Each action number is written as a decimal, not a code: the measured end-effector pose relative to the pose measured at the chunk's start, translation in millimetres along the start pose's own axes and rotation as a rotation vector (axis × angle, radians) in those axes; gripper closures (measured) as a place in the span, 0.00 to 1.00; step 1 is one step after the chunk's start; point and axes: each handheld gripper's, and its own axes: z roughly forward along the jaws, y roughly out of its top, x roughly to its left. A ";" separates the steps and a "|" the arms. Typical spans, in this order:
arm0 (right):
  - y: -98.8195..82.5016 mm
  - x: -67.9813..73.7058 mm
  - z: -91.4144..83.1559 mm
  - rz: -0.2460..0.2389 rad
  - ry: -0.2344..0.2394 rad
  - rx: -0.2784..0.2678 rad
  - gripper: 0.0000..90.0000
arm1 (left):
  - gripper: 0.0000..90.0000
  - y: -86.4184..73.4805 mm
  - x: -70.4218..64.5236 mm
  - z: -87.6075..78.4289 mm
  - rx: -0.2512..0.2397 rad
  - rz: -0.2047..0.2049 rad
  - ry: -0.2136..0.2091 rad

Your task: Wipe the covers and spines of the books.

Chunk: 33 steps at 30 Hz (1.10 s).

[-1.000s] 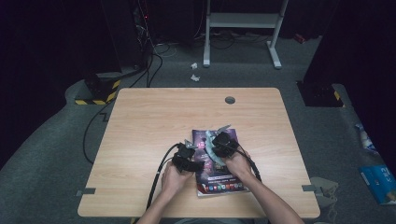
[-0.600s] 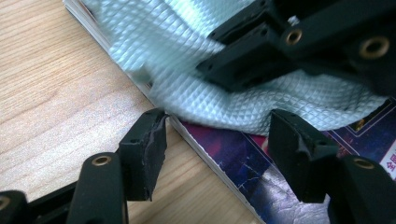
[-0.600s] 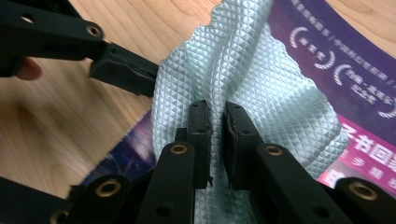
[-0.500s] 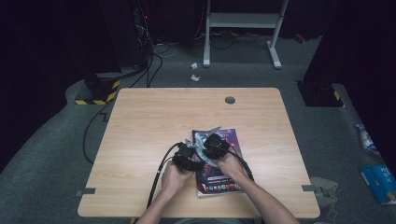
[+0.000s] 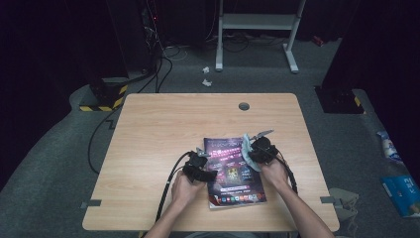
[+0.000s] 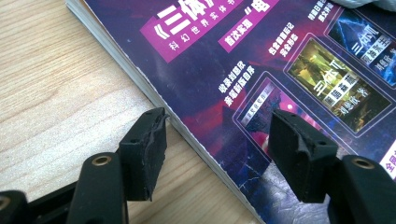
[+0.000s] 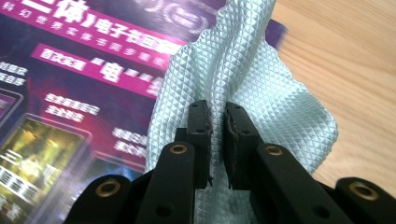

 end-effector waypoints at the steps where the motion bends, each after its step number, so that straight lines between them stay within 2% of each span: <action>1: -1.7 -1.0 -0.8 0.004 -0.001 -0.004 0.91 | 0.42 0.9 0.2 0.2 0.002 -0.008 -0.003; 5: -5.6 -4.2 -3.9 0.011 -0.005 -0.010 0.90 | 0.44 6.0 4.3 1.6 0.011 -0.030 -0.005; 8: -7.7 -8.3 -5.6 0.030 -0.013 -0.022 0.90 | 0.44 8.8 9.8 4.4 -0.019 -0.068 0.005; 11: -8.4 -16.4 -2.9 0.080 -0.012 -0.023 0.87 | 0.43 14.7 12.4 7.5 -0.006 -0.066 0.010; 14: -8.5 -17.7 -1.7 0.092 -0.016 -0.017 0.82 | 0.44 20.0 12.9 10.4 -0.006 -0.071 0.013; 18: -13.2 -25.8 -2.2 0.154 0.048 -0.021 0.80 | 0.44 18.7 15.6 11.1 -0.005 -0.076 -0.004; 20: -15.9 -26.9 -3.0 0.172 0.064 -0.021 0.80 | 0.46 17.0 14.2 10.7 -0.015 -0.073 -0.006; 27: -26.6 -17.2 -10.2 0.127 0.071 -0.020 0.87 | 0.47 5.7 4.0 3.3 -0.008 -0.040 -0.014; 28: -29.7 -13.9 -12.8 0.102 0.065 -0.016 0.88 | 0.47 3.5 1.7 2.1 -0.010 -0.039 -0.018; 30: -30.6 -12.2 -13.9 0.093 0.062 -0.014 0.89 | 0.47 0.6 -1.9 0.0 -0.005 -0.034 -0.021; 33: -31.8 -7.2 -16.8 0.055 0.042 -0.011 0.91 | 0.46 0.6 -1.6 -1.2 0.007 -0.035 -0.028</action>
